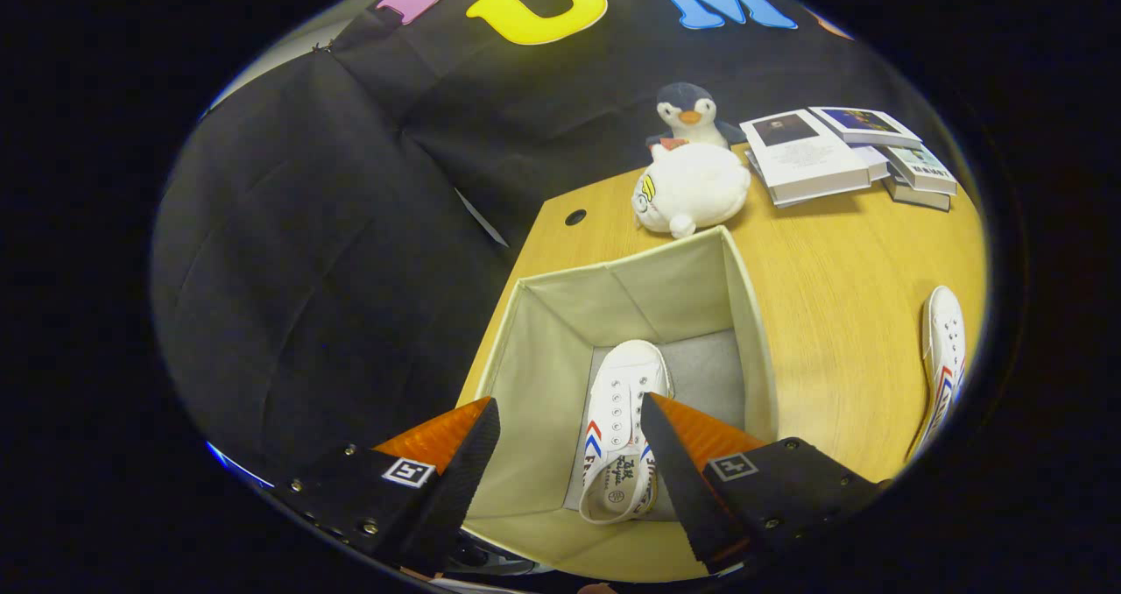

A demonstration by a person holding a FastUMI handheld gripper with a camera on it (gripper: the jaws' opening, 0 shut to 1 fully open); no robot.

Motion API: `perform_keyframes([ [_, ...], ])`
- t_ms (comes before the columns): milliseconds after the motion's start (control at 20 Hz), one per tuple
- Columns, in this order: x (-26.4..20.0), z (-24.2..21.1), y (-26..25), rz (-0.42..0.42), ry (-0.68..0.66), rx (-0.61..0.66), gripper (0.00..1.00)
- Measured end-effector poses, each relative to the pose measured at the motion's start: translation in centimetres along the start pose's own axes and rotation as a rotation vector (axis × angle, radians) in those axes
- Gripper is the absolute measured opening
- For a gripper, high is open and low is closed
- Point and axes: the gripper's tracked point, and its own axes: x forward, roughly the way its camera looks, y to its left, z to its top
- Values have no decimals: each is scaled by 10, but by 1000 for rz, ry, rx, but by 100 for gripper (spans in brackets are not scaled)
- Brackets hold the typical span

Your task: Open the storage box then place both shoes into the box .Put the left shoe in first, then the right shoe, with the right side of both shoes facing outward in a uniform manner.

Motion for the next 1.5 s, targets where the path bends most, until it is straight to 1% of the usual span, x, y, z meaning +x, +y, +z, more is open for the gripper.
perform_keyframes([
  [150,-31,25,-20,-20,-74,-55,98],
  [300,-58,42,-54,-81,-127,-92,98],
  [600,-95,48,-134,-209,-157,-94,98],
  [850,-126,44,-191,-294,-164,-69,98],
  [1100,-144,38,-243,-371,-157,-61,98],
  [1500,-161,8,-317,-451,-100,-25,98],
])
